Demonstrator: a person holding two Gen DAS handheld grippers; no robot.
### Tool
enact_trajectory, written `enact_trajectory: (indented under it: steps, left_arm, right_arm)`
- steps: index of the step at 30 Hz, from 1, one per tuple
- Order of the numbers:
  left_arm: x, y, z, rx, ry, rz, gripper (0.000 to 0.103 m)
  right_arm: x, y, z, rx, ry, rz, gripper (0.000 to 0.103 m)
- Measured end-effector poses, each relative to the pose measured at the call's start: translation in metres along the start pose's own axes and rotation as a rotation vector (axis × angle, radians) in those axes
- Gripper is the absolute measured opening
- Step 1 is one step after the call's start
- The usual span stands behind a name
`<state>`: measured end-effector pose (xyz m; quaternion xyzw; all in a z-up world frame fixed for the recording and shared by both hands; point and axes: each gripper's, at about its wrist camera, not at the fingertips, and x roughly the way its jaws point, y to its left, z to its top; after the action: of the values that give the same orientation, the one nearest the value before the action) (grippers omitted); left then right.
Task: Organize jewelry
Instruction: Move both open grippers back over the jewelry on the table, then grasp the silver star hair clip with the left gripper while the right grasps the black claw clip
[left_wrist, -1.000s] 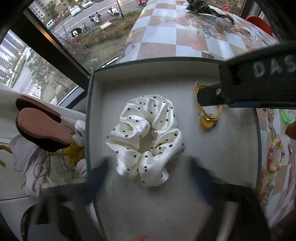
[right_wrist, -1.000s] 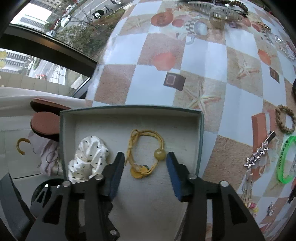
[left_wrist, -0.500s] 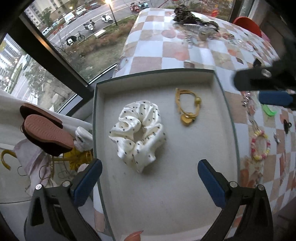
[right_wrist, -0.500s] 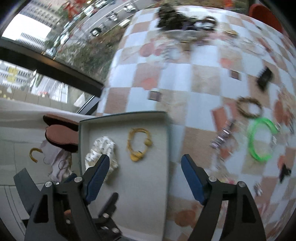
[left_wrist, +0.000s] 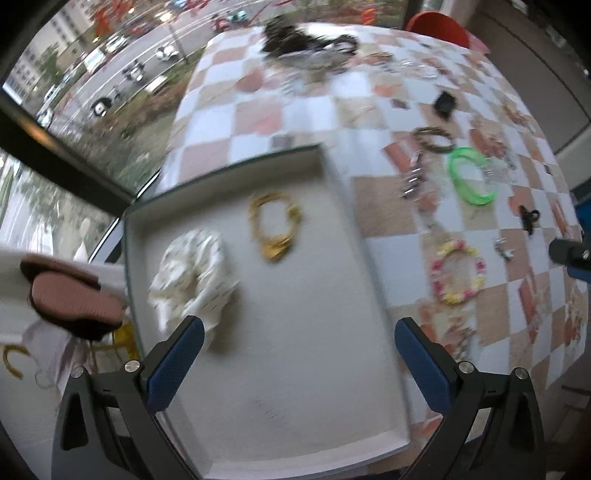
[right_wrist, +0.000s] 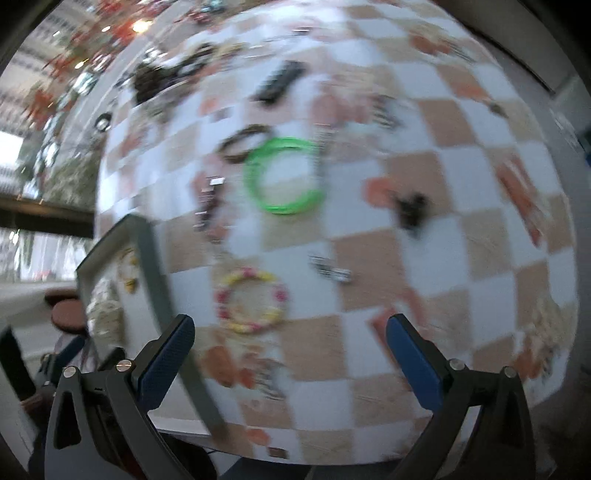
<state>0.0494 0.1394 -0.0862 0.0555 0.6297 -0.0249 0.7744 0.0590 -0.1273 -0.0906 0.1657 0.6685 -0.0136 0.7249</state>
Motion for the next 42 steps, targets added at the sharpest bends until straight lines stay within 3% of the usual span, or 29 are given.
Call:
enact_trajectory:
  steps: [5, 14, 28, 42]
  left_arm:
    - [-0.006, -0.034, 0.026, 0.018, -0.019, -0.014, 0.103]
    - [0.01, -0.081, 0.066, 0.055, -0.013, -0.007, 0.103]
    - [0.06, -0.102, 0.108, 0.08, 0.035, 0.033, 0.103]
    - [0.104, -0.112, 0.126, 0.116, 0.046, 0.032, 0.103]
  right_arm:
    - [-0.003, -0.041, 0.008, 0.051, 0.007, -0.034, 0.103]
    - [-0.005, -0.071, 0.034, 0.033, 0.007, -0.047, 0.103]
    - [0.03, -0.075, 0.058, -0.015, 0.048, -0.071, 0.103]
    - [0.057, -0.068, 0.075, -0.071, 0.063, -0.134, 0.103]
